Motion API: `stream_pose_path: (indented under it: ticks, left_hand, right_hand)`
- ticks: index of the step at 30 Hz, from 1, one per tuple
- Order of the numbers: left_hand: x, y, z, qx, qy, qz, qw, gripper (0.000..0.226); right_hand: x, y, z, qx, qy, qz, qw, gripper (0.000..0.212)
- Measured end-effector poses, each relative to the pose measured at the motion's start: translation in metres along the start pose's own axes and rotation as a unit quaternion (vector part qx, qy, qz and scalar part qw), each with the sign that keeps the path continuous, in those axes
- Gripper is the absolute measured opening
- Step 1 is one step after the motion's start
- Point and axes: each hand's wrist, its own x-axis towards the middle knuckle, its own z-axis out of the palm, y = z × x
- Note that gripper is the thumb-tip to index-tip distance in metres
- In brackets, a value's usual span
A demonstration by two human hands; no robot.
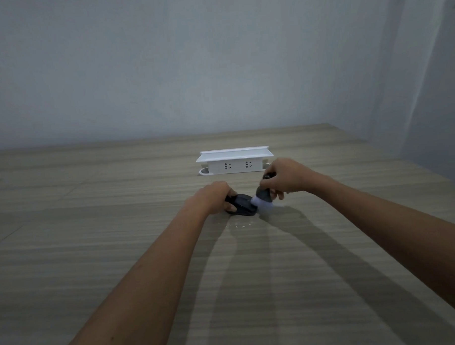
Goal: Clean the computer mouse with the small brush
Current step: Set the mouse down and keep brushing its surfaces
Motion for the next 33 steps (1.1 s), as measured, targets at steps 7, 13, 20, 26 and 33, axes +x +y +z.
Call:
stream_pose_path:
  ticks: [7,13,20,26,33]
  left_hand:
    - [-0.001,0.001,0.000,0.006,0.002,0.001,1.000,0.037]
    - [-0.001,0.001,0.000,0.005,-0.002,-0.004,1.000,0.037]
    - [-0.003,0.002,-0.001,0.002,0.000,-0.006,1.000,0.037]
    - [-0.003,0.001,-0.001,-0.003,-0.005,-0.004,1.000,0.035]
    - [-0.004,0.002,-0.002,-0.001,-0.002,-0.003,1.000,0.035]
  right_hand:
    - [0.002,0.004,0.005,0.030,-0.031,0.061,0.997,0.020]
    - [0.003,0.003,0.001,0.155,-0.014,0.071,0.985,0.022]
    - [0.007,0.008,0.013,0.163,-0.025,0.113,0.980,0.019]
    - [0.008,0.018,0.013,0.116,0.059,0.083,0.988,0.019]
    - [0.004,0.013,0.023,0.225,-0.017,0.083,0.971,0.010]
